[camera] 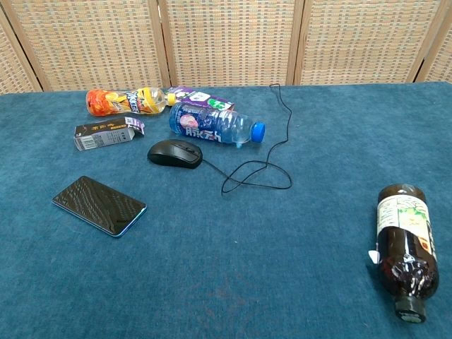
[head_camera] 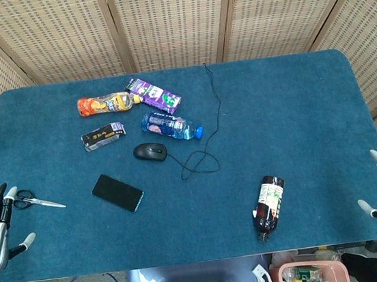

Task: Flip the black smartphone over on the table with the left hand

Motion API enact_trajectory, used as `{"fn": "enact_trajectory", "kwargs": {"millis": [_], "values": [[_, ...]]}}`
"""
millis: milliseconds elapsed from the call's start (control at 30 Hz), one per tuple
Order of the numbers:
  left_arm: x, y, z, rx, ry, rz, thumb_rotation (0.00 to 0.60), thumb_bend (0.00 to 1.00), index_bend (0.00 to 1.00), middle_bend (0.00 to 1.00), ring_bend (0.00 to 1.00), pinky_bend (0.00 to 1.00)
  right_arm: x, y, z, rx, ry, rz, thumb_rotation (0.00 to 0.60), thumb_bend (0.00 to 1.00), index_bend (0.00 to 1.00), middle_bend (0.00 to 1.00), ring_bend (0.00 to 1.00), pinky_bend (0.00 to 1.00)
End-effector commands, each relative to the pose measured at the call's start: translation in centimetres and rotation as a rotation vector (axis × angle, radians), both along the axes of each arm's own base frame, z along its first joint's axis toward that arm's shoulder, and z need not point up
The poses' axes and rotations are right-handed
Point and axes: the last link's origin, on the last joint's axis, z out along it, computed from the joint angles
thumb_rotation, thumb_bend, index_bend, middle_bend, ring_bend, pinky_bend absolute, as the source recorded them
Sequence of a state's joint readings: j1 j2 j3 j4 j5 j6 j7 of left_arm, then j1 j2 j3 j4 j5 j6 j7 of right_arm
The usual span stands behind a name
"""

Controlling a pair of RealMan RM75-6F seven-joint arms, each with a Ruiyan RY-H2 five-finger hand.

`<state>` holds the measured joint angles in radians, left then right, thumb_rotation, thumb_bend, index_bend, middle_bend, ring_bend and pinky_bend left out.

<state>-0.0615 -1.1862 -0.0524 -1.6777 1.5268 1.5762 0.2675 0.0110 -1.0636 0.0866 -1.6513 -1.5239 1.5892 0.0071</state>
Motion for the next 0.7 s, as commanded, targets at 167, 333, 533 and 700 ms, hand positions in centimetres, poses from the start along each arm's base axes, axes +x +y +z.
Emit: {"fn": "enact_trajectory", "kwargs": {"millis": [167,333,533,700], "values": [[-0.1,0.6,-0.9,-0.040,0.006,0.016,0.600,0.10,0.00,0.00,0.00,0.00,-0.3,0.0,0.0,0.004,-0.006,-0.013,0.600,0.00,0.00,0.00,0.00,0.00],[0.9,3.0,-3.5,-0.161,0.006,-0.016,0.600,0.10,0.00,0.00,0.00,0.00,-0.4,-0.1,0.3,-0.005,-0.017,-0.015,0.600,0.00,0.00,0.00,0.00,0.00],[3.4,7.0,-8.7,-0.318,0.030,-0.118,0.600,0.21,0.01,0.00,0.00,0.00,-0.6,-0.4,0.2,0.001,-0.018,-0.030,0.600,0.00,0.00,0.00,0.00,0.00],[4.0,8.4,-11.1,-0.352,0.080,-0.143,0.600,0.35,0.04,0.00,0.00,0.00,-0.9,-0.6,0.0,0.009,-0.013,-0.042,0.600,0.00,0.00,0.00,0.00,0.00]]}}
